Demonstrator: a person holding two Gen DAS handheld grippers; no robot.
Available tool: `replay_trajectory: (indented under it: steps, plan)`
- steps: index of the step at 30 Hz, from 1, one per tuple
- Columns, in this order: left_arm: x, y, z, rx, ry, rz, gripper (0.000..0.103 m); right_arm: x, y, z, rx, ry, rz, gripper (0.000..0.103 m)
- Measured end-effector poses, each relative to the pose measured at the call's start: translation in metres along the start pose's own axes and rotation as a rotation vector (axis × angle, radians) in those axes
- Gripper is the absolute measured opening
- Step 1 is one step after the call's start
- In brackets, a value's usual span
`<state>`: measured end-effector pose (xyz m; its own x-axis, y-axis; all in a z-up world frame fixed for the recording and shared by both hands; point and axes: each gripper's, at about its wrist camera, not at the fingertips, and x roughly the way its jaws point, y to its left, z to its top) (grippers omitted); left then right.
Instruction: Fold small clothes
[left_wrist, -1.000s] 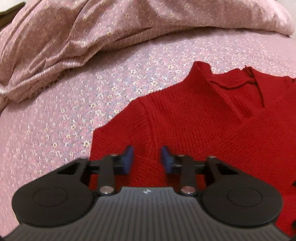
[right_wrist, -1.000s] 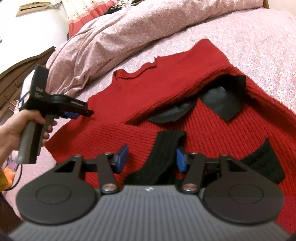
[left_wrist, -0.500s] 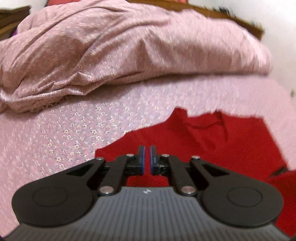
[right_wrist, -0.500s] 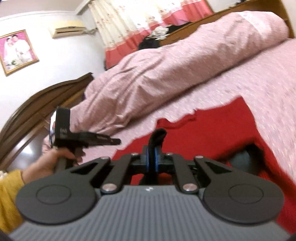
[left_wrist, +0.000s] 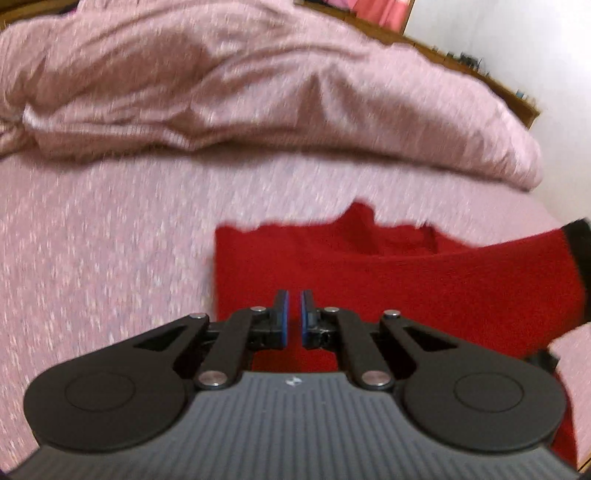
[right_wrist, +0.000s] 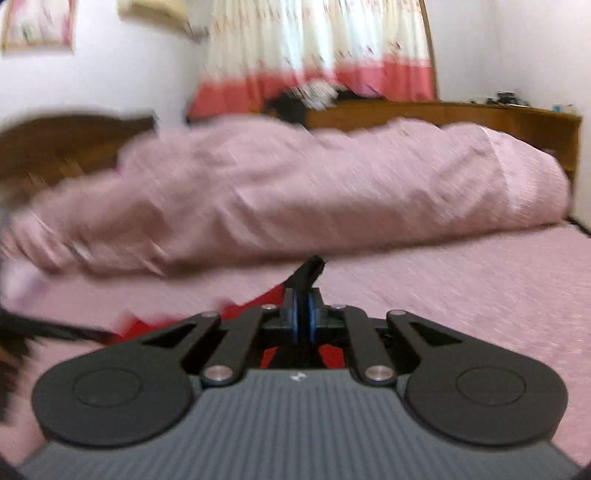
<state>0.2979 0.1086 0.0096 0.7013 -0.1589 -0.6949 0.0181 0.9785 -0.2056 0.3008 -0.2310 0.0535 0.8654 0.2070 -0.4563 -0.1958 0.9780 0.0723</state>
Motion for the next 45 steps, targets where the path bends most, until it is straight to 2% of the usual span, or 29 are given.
replay_trajectory:
  steps: [3, 6, 9, 13, 15, 19, 22, 26, 29, 31, 33, 35, 38, 39, 42, 45]
  plan:
    - [0.017, 0.004, -0.017, 0.004, 0.047, 0.022, 0.007, 0.044, -0.013, -0.028, 0.014, 0.124, -0.033, 0.009]
    - [0.022, 0.005, -0.027, 0.029, 0.048, 0.042, 0.007, 0.067, -0.022, -0.048, 0.066, 0.182, -0.049, 0.009]
    - [0.020, 0.003, -0.026, 0.040, 0.033, 0.035, 0.008, 0.064, -0.026, -0.044, 0.124, 0.147, -0.029, 0.009]
    - [0.020, -0.003, -0.024, 0.074, 0.005, 0.041, 0.008, 0.056, -0.025, -0.027, 0.095, 0.054, -0.026, 0.009]
    - [0.026, -0.005, -0.024, 0.067, 0.010, 0.048, 0.008, 0.066, -0.027, -0.028, 0.079, 0.070, -0.047, 0.009]
    - [0.036, -0.005, -0.033, 0.069, 0.004, 0.072, 0.008, 0.100, -0.031, -0.054, 0.055, 0.192, -0.082, 0.009]
    - [0.035, -0.007, -0.031, 0.086, 0.005, 0.079, 0.008, 0.098, -0.029, -0.064, 0.032, 0.154, -0.083, 0.010]
    - [0.020, -0.010, -0.022, 0.105, -0.037, 0.051, 0.008, 0.077, -0.033, -0.048, 0.098, 0.128, -0.067, 0.012]
    - [0.015, -0.011, -0.016, 0.096, -0.073, 0.049, 0.018, 0.052, -0.032, -0.037, 0.126, 0.078, -0.038, 0.013]
    - [0.020, -0.010, -0.015, 0.092, -0.079, 0.061, 0.036, 0.041, -0.027, -0.036, 0.099, 0.073, -0.014, 0.013]
    - [0.030, -0.008, -0.016, 0.092, -0.063, 0.079, 0.043, 0.039, -0.021, -0.038, 0.070, 0.099, -0.017, 0.013]
    - [0.042, -0.005, -0.020, 0.091, -0.042, 0.097, 0.044, 0.045, -0.018, -0.044, 0.029, 0.131, -0.045, 0.012]
    - [0.053, -0.005, -0.028, 0.108, -0.051, 0.109, 0.045, 0.069, -0.026, -0.058, -0.037, 0.194, -0.149, 0.012]
    - [0.055, -0.008, -0.030, 0.130, -0.056, 0.119, 0.045, 0.078, -0.031, -0.065, -0.037, 0.216, -0.160, 0.008]
    - [0.058, -0.013, -0.031, 0.170, -0.056, 0.141, 0.046, 0.083, -0.042, -0.072, 0.000, 0.186, -0.150, 0.008]
    - [0.056, -0.009, -0.028, 0.144, -0.049, 0.127, 0.046, 0.078, -0.045, -0.065, 0.061, 0.198, -0.142, 0.008]
